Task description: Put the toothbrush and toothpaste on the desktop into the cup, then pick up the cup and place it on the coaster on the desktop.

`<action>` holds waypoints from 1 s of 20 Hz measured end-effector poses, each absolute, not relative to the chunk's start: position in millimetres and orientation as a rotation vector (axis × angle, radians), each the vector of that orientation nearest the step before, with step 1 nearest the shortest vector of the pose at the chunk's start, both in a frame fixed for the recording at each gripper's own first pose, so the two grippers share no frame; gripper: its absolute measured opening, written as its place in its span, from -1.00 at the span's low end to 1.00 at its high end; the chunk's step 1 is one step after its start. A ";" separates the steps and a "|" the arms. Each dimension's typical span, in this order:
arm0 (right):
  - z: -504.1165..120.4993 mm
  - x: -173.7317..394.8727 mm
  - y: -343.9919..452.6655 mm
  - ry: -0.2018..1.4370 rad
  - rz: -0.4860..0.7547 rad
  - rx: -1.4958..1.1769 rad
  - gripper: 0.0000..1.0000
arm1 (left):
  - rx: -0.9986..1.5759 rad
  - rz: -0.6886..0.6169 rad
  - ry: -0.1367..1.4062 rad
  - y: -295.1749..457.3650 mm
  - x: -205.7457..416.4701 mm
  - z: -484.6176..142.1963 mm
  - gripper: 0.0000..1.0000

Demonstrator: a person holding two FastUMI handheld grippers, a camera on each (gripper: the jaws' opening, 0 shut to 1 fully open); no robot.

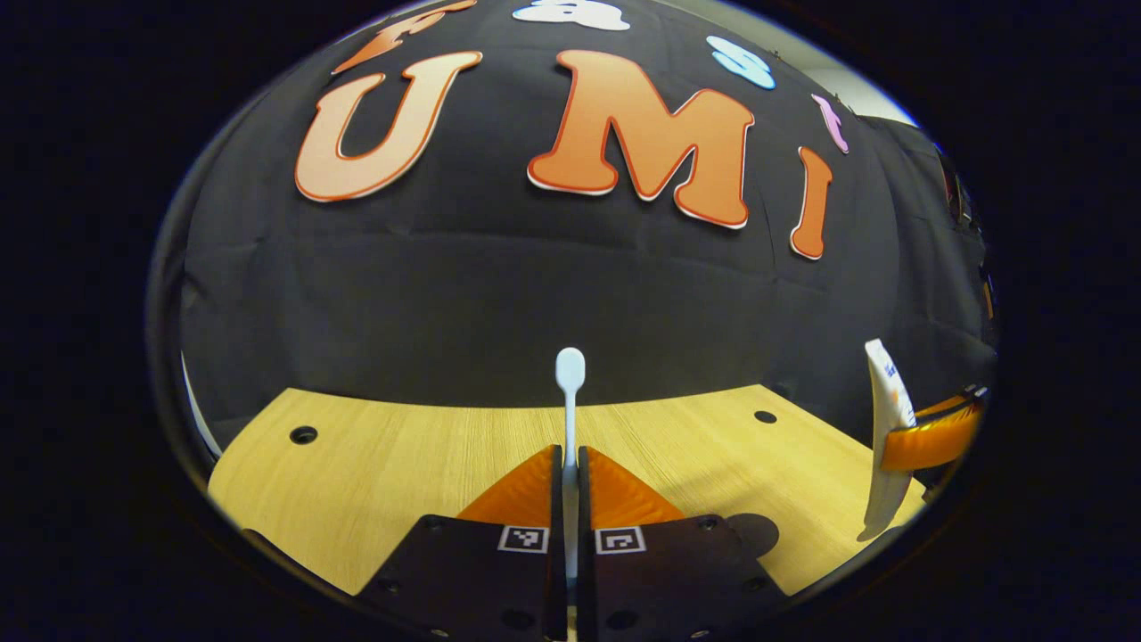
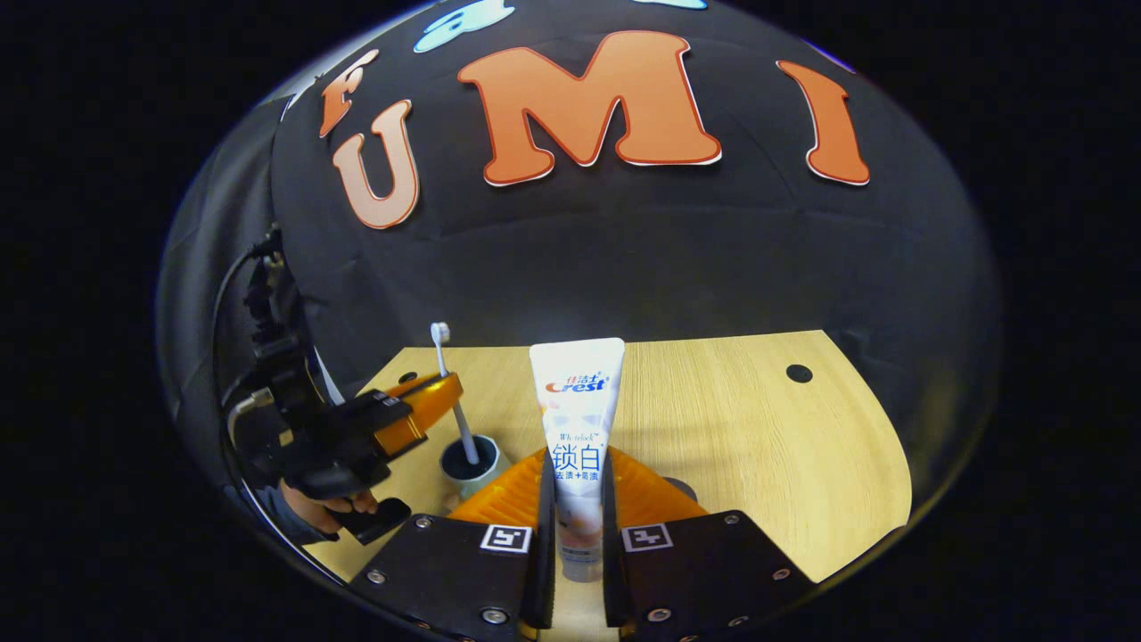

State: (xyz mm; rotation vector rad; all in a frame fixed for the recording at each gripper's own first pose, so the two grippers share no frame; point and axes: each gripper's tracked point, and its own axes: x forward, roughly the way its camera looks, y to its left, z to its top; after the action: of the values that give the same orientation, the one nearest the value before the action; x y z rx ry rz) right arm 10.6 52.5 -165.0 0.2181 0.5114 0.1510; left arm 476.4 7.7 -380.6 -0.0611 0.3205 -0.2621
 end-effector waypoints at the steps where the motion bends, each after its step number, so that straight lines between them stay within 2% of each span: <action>1: -165.1 15.2 53.7 0.510 0.149 0.215 -0.55 | -0.061 -0.265 0.334 6.7 477.2 -388.7 -0.91; 7: -161.3 37.1 62.1 0.483 0.152 0.218 -0.55 | -0.058 -0.278 0.426 10.7 470.5 -426.3 -0.91; 17: -151.5 63.1 78.0 0.453 0.183 0.218 -0.55 | -0.040 -0.302 0.486 14.4 447.8 -441.4 -0.85; 19: -147.8 66.8 80.4 0.443 0.188 0.223 -0.55 | -0.041 -0.320 0.516 13.8 439.2 -444.7 -0.55; 20: -145.7 69.2 82.1 0.436 0.191 0.227 -0.55 | -0.040 -0.330 0.515 15.9 428.9 -436.4 -0.17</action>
State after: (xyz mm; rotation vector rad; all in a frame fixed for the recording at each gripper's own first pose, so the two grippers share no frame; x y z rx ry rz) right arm 69.2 82.1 -145.7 0.2268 0.4364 0.1913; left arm 428.9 15.9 -436.4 -0.0402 0.5151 -0.3302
